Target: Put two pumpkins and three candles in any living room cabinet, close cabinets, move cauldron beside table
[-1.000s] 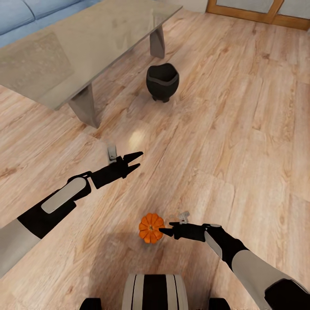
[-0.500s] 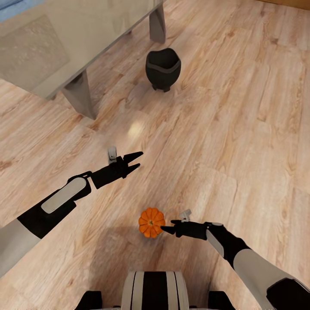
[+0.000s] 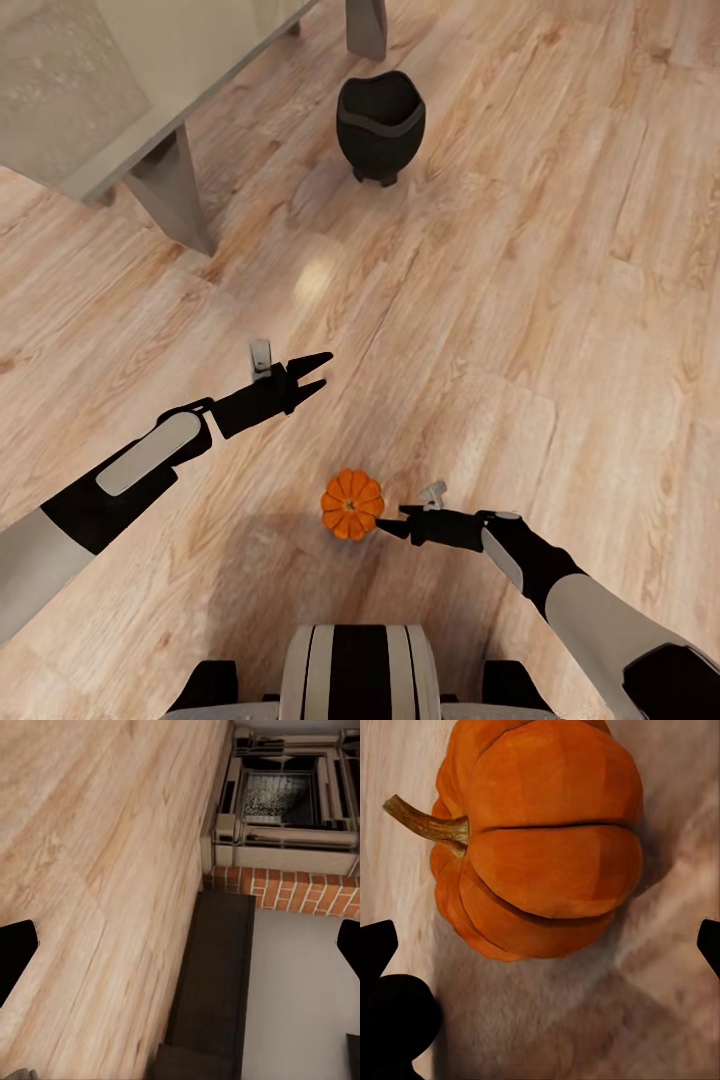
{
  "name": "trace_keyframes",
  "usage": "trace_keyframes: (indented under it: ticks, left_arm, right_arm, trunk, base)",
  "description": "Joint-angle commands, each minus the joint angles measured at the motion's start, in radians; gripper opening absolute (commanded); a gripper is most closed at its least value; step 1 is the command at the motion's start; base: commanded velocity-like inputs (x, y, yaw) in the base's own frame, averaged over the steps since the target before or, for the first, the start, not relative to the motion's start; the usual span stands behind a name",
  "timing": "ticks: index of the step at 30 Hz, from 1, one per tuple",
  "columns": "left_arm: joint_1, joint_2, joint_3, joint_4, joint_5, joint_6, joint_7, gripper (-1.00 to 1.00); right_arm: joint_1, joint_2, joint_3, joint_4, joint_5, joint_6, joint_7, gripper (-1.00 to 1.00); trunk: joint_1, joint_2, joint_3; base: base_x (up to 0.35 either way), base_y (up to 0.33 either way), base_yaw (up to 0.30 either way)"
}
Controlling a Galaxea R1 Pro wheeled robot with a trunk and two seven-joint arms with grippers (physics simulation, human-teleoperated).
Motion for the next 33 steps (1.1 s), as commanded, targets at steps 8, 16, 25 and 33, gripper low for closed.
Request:
trace_keyframes:
  ticks: [8, 16, 25, 33]
  left_arm:
    - [0.000, 0.000, 0.000, 0.000, 0.000, 0.000, 0.001, 1.00]
    - [0.040, -0.017, -0.003, 0.028, -0.023, -0.021, 0.000, 1.00]
    - [0.051, -0.022, -0.003, 0.052, -0.031, -0.021, -0.001, 1.00]
    - [0.051, -0.022, -0.003, 0.052, -0.031, -0.021, -0.002, 1.00]
  right_arm:
    - [-0.001, -0.001, 0.000, -0.005, 0.001, -0.001, 0.063, 1.00]
    - [-0.016, -0.022, -0.006, 0.007, -0.008, -0.011, 0.071, 1.00]
    - [-0.017, -0.039, -0.057, 0.014, -0.023, -0.012, 0.116, 1.00]
    - [-0.017, -0.040, -0.083, 0.016, -0.024, -0.012, 0.161, 1.00]
  trunk:
    - [0.004, -0.002, -0.031]
    - [0.004, -0.002, -0.035]
    - [0.004, -0.002, -0.035]
    - [0.005, -0.003, -0.043]
  base:
    - [0.000, 0.000, 0.000]
    - [0.000, 0.000, 0.000]
    - [0.000, 0.000, 0.000]
    - [0.000, 0.000, 0.000]
